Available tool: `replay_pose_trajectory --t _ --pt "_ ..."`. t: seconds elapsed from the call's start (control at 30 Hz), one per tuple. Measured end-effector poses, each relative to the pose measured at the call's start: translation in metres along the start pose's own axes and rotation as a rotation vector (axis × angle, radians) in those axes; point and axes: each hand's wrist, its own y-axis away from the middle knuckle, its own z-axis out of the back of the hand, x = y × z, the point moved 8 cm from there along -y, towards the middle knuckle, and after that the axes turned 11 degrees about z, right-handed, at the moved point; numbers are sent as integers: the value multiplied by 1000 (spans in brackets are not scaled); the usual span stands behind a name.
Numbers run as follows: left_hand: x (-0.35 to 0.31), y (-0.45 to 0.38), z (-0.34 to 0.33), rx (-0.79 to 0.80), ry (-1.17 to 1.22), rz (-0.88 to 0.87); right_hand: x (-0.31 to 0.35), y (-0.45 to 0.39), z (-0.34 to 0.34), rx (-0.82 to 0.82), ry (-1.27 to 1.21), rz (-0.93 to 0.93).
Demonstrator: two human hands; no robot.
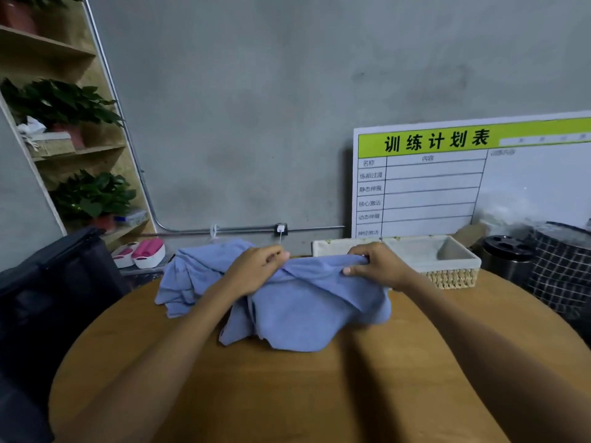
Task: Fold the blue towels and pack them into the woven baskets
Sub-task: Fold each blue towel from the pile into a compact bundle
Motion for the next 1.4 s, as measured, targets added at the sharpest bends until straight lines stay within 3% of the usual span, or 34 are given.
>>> replay_pose_trajectory --t 0.07,0.13,0.2,0.27,0.37,0.5,0.57,0.7,0.8,0.9,1.0,1.1,1.17,1.33,1.4 --pt "4 14 -36 216 163 136 -9 23 -22 231 -44 -83" --pt "24 48 -93 585 145 350 -20 61 -58 631 -66 -279" --pt "48 72 -134 761 68 354 -36 95 -81 836 -72 -457" --pt "67 65 -145 582 118 246 -58 96 -90 658 -78 -487" --pt "89 56 -143 250 40 68 -80 84 -98 256 14 -332" --pt "108 78 -154 18 -138 -96 -91 102 -133 101 80 -230" --pt "115 87 -148 -135 -222 -67 -91 113 -137 -18 133 -194" --pt "131 97 -127 -293 -393 131 -98 120 -123 -88 230 -158" --pt "142 109 -120 -293 -589 234 -108 128 -104 -118 339 -131" --pt "138 113 -121 -247 -637 261 -110 128 -99 -62 415 -78" --pt "113 108 -127 -233 -548 98 -112 124 -96 1 529 -102" --pt "102 106 -141 -163 -355 -48 -111 120 -98 66 651 -261" --pt "109 106 -150 -111 -279 42 -107 121 -106 78 607 -358" --pt "74 132 -181 134 -381 173 -111 148 -106 -32 478 -308" --pt "78 134 -173 119 -373 250 -123 163 -85 -53 519 -357"
